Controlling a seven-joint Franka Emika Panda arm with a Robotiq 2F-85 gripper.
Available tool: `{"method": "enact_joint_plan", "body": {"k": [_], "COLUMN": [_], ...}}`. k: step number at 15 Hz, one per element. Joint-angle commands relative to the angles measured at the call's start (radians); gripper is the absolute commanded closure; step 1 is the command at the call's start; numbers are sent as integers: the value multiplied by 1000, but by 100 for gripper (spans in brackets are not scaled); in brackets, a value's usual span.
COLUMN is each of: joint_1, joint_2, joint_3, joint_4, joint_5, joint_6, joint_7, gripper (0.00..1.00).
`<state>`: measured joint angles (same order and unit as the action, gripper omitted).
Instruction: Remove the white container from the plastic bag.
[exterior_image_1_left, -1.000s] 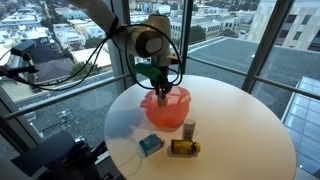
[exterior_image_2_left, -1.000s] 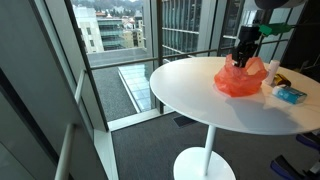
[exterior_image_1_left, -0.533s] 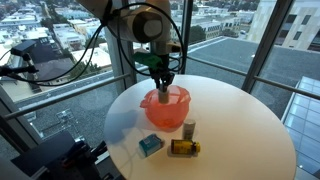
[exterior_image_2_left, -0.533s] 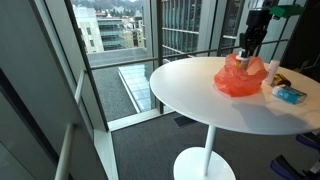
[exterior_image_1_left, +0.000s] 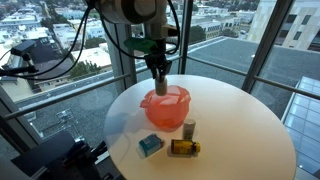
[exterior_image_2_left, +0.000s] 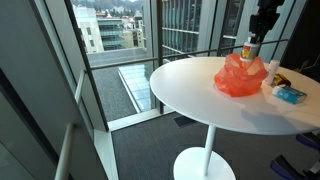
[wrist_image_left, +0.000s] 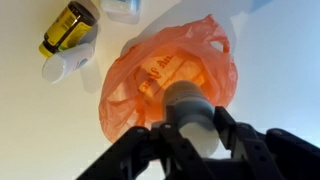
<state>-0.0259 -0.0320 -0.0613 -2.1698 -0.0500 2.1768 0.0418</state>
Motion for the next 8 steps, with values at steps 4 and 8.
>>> {"method": "enact_joint_plan", "body": {"k": [4,8], "joint_1": [-9,0], "joint_2": [-174,-246], "joint_3": [13,24], "joint_4": [-99,-176], "joint_5": [-33,-36], "joint_6": [-120,-131], "joint_7": [-4,-23], "gripper": [82,82]}}
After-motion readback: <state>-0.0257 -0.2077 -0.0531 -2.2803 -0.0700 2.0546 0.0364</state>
